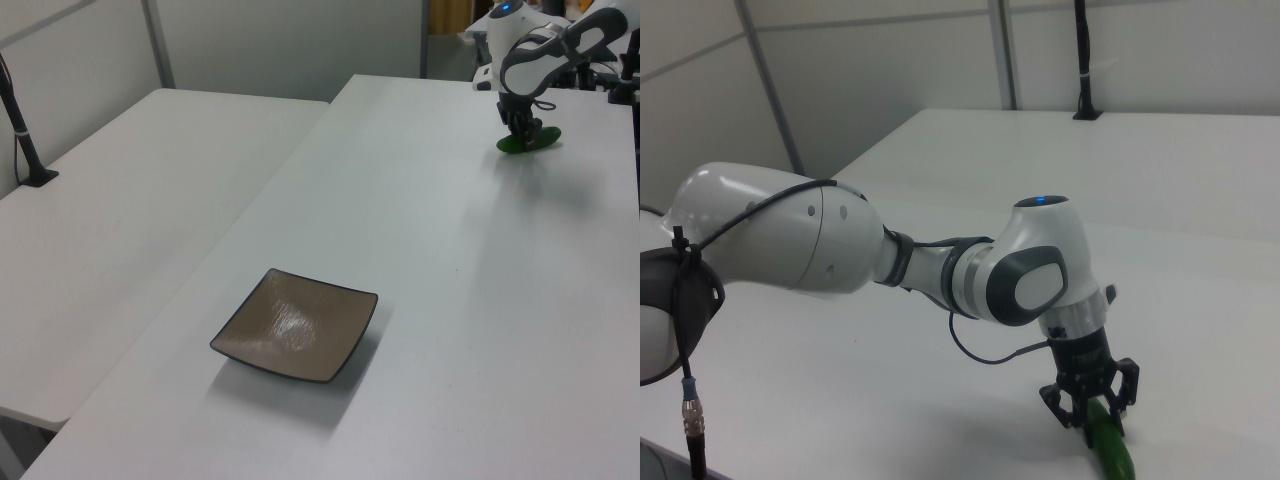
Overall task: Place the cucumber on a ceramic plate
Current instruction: 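Close the gripper around the middle of the cucumber, then lift the cucumber and carry it over the brown square plate, then lower the cucumber onto the plate and open the gripper, then raise the open gripper away from the plate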
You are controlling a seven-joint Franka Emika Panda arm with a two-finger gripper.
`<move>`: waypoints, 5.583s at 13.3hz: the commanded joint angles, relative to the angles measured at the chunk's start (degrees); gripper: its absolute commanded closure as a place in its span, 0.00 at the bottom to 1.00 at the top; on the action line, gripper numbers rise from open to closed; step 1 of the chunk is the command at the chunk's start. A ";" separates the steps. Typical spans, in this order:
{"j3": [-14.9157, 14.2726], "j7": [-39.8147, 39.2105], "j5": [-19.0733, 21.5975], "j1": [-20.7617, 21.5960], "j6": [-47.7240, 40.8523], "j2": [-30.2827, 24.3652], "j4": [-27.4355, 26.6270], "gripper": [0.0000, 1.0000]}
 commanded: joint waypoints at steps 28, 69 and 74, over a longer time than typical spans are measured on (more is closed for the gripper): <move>0.98 54.54 26.86 30.37 -28.44 -13.56 15.54 0.95; 14.17 80.78 21.59 38.40 5.61 -7.20 13.55 0.00; 13.81 80.86 21.68 33.22 -18.56 -17.49 13.55 0.00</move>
